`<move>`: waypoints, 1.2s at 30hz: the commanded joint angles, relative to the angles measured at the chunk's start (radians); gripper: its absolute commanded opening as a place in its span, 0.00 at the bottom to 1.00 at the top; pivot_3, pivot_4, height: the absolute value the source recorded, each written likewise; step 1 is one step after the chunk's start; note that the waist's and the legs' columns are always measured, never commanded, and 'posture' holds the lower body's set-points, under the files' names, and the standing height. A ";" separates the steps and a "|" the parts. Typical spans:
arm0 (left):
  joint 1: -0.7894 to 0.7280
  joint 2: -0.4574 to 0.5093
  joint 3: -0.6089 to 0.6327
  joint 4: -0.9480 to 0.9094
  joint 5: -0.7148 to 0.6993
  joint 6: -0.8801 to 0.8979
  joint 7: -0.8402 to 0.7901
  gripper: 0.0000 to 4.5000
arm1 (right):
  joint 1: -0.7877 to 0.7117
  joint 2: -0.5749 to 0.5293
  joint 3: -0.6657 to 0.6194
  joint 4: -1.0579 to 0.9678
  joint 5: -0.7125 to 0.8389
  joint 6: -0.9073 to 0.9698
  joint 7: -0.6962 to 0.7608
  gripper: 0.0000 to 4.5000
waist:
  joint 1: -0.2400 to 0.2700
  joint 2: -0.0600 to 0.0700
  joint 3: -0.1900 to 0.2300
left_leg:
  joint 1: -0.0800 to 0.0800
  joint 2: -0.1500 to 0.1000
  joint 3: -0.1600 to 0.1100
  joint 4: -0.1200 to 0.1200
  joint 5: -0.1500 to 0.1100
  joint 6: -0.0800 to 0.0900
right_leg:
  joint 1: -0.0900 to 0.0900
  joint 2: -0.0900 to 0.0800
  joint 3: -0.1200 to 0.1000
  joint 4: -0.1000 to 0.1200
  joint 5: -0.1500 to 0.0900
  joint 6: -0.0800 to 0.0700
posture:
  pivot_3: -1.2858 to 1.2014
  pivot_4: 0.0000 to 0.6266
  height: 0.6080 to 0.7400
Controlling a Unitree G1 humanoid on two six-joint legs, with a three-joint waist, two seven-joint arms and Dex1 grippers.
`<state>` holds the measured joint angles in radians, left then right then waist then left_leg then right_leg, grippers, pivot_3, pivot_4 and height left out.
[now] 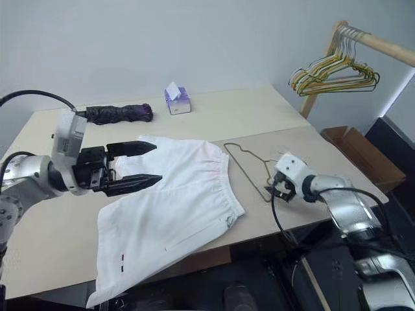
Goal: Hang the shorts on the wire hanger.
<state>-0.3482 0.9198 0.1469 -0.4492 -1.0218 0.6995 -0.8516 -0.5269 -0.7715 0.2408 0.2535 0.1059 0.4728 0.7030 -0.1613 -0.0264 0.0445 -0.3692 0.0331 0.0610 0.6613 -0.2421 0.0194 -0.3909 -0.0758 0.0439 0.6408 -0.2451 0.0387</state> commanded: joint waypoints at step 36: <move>-0.294 -0.235 -0.058 0.389 0.342 -0.064 -0.052 1.00 | -0.198 -0.218 0.129 0.232 -0.905 -1.249 -0.798 0.01 | -0.089 -0.001 -0.003 | -0.018 -0.002 -0.002 0.005 -0.001 0.000 | -0.014 -0.002 0.002 -0.001 0.002 0.006 | 0.42 0.00 1.00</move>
<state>-0.6081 0.6619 0.0726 -0.0673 -0.6706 0.6181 -0.8845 -0.6751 -0.9628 0.3704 0.4763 -0.7029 -0.6818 0.0233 -0.2501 -0.0273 0.0420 -0.3872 0.0304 0.0590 0.6666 -0.2427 0.0191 -0.4052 -0.0783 0.0457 0.6400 -0.2426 0.0451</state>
